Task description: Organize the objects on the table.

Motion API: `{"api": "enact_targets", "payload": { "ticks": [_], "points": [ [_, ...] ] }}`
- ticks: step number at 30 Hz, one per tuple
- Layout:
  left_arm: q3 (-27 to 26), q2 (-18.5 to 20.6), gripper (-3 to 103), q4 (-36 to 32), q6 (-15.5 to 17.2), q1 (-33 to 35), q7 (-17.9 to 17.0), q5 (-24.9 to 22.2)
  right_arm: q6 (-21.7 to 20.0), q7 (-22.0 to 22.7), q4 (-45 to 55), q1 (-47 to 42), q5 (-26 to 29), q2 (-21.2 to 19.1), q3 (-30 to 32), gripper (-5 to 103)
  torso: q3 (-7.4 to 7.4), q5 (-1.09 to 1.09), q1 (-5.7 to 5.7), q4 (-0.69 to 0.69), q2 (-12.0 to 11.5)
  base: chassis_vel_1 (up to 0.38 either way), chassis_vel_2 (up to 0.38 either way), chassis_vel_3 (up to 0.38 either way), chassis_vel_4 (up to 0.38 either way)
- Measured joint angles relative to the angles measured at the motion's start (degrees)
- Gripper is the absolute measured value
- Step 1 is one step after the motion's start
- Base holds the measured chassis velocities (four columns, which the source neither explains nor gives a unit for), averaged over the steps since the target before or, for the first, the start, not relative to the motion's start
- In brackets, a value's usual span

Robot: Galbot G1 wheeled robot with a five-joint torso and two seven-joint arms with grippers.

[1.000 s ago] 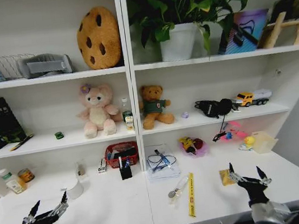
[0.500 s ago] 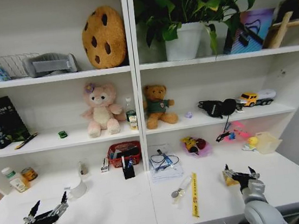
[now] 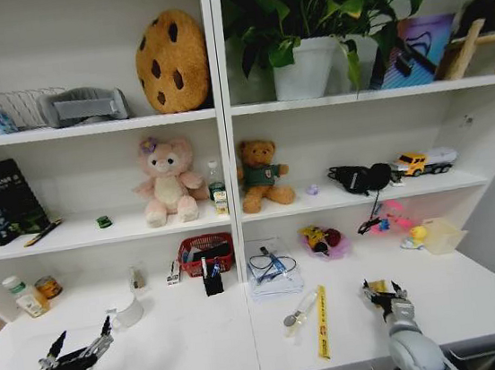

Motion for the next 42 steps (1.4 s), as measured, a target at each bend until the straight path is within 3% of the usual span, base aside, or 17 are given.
{"api": "enact_targets", "payload": {
  "ticks": [3, 14, 17, 18, 25, 32, 38, 42],
  "points": [
    [0.0, 0.0, 100, 0.0, 0.0, 0.0, 0.0, 0.0, 0.3, 0.1, 0.0, 0.0, -0.2, 0.2, 0.0, 54, 0.0, -0.01, 0.0, 0.0, 0.0, 0.0, 0.0, 0.0, 0.0],
    [0.0, 0.0, 100, 0.0, 0.0, 0.0, 0.0, 0.0, 1.6, 0.1, 0.9, -1.2, -1.7, 1.1, 0.1, 12, 0.0, 0.0, 0.0, 0.0, 0.0, 0.0, 0.0, 0.0, 0.0],
    [0.0, 0.0, 100, 0.0, 0.0, 0.0, 0.0, 0.0, 1.6, 0.1, 2.0, -1.2, -1.5, 0.9, 0.2, 8, 0.0, 0.02, 0.0, -0.01, 0.0, 0.0, 0.0, 0.0, 0.0],
    [0.0, 0.0, 100, 0.0, 0.0, 0.0, 0.0, 0.0, 1.9, -0.4, 3.6, -1.0, -0.9, 0.2, 0.4, 2, 0.0, 0.0, 0.0, -0.01, 0.0, 0.0, 0.0, 0.0, 0.0],
    [0.0, 0.0, 100, 0.0, 0.0, 0.0, 0.0, 0.0, 2.2, -2.2, 5.6, 4.1, 2.0, -3.2, -1.9, 0, 0.0, -0.01, 0.0, 0.0, 0.0, 0.0, 0.0, 0.0, 0.0],
    [0.0, 0.0, 100, 0.0, 0.0, 0.0, 0.0, 0.0, 1.8, -4.2, -6.1, 21.5, 4.8, -5.3, -10.4, 0, 0.0, -0.01, 0.0, 0.01, 0.0, 0.0, 0.0, 0.0, 0.0],
    [0.0, 0.0, 100, 0.0, 0.0, 0.0, 0.0, 0.0, 4.9, -6.9, -22.6, 36.4, 4.4, -3.2, -20.5, 0, 0.0, -0.01, 0.01, -0.01, 0.0, 0.0, 0.0, 0.0, 0.0],
    [0.0, 0.0, 100, 0.0, 0.0, 0.0, 0.0, 0.0, 7.6, -6.9, -29.6, 41.8, 3.1, -0.3, -23.0, 0, 0.01, -0.01, 0.01, 0.0, 0.0, 0.0, 0.0, 0.0, 0.0]
  ]
}}
